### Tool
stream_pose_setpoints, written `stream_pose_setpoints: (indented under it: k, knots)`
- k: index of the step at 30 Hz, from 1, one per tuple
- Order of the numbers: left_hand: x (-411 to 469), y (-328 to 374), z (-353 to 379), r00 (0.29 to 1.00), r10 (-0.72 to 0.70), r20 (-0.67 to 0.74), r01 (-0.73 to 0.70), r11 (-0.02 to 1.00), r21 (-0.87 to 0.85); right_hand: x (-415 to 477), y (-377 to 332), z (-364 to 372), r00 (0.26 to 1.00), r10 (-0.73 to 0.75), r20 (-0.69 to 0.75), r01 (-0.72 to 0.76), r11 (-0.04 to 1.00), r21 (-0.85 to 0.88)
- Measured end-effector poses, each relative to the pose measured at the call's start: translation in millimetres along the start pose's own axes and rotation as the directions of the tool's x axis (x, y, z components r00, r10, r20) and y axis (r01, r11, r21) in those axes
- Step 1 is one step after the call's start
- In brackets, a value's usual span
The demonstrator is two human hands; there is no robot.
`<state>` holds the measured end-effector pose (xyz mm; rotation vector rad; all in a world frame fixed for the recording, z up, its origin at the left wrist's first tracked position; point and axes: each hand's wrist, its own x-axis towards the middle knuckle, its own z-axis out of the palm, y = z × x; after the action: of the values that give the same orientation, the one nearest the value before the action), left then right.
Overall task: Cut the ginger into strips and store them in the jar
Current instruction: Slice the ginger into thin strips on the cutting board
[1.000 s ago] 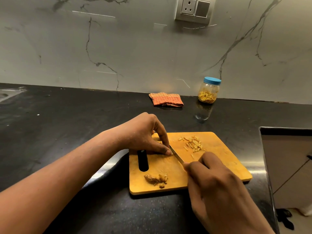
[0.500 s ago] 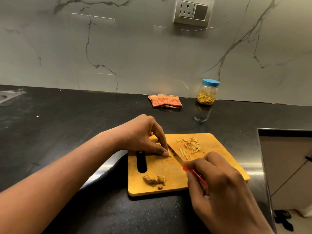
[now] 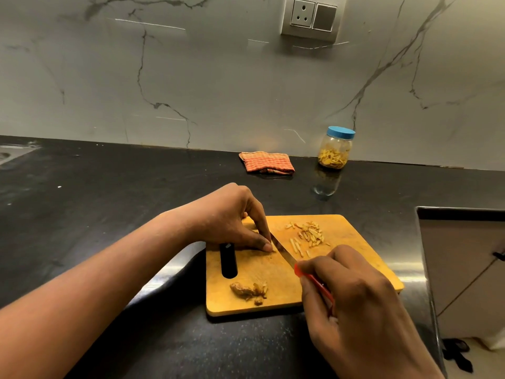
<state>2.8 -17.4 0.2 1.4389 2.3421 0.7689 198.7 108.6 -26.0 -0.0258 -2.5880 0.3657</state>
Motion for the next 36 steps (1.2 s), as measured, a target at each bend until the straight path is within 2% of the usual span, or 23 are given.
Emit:
stream_pose_setpoints:
  k: [10, 20, 27, 36]
  knots:
    - [-1, 2, -2, 1.000, 0.017, 0.015, -0.018, 0.999, 0.050, -1, -9, 8, 0.999, -0.038, -0.010, 0.037, 0.996, -0.083]
    - [-2, 2, -2, 1.000, 0.014, 0.025, -0.015, 0.998, 0.061, 5, -10, 15, 0.995, -0.069, 0.069, 0.077, 0.990, -0.122]
    - [-3, 1, -5, 0.998, 0.028, 0.057, -0.031, 0.998, 0.048, -7, 5, -1, 0.997, -0.079, 0.011, 0.079, 0.994, -0.078]
    - [-7, 1, -13, 0.992, 0.029, 0.123, -0.037, 0.997, 0.063, -5, 14, -9, 0.999, -0.014, 0.028, 0.015, 1.000, -0.006]
